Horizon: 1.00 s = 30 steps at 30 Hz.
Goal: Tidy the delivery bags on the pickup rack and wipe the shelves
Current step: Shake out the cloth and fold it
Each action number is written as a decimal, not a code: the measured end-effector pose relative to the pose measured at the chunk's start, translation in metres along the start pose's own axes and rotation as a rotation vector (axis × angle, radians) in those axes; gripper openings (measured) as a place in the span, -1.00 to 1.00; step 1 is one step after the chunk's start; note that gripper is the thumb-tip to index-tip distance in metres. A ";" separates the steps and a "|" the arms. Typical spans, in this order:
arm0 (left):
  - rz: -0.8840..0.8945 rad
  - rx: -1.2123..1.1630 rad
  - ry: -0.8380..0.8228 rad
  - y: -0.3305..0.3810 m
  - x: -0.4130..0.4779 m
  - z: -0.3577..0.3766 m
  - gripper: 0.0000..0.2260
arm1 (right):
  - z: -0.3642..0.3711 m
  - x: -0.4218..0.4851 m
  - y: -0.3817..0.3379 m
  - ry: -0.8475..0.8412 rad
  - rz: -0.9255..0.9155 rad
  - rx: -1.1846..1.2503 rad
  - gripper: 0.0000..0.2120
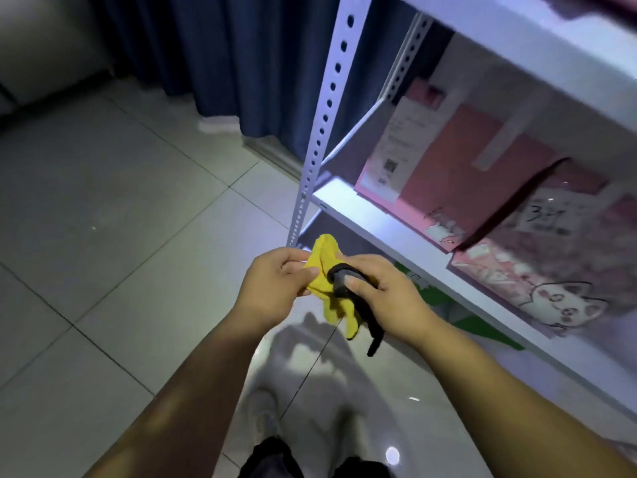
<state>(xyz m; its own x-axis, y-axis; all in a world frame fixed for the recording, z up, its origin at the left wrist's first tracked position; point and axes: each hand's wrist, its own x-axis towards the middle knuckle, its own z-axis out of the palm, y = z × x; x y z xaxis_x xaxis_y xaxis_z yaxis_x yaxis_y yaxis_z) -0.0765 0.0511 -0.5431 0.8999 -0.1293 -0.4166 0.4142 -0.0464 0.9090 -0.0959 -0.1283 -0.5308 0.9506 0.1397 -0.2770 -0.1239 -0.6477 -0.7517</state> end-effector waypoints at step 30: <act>0.433 0.446 -0.284 0.045 -0.345 0.079 -0.79 | -0.038 -0.370 -0.107 0.407 0.072 0.362 -0.83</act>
<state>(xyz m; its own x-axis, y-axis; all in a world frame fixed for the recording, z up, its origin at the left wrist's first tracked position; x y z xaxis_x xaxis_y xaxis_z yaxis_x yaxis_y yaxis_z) -0.3794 0.0155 -0.3571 0.8756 -0.4805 -0.0503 -0.1262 -0.3281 0.9362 -0.4235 -0.1397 -0.3251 0.9607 -0.2427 -0.1351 -0.2139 -0.3362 -0.9172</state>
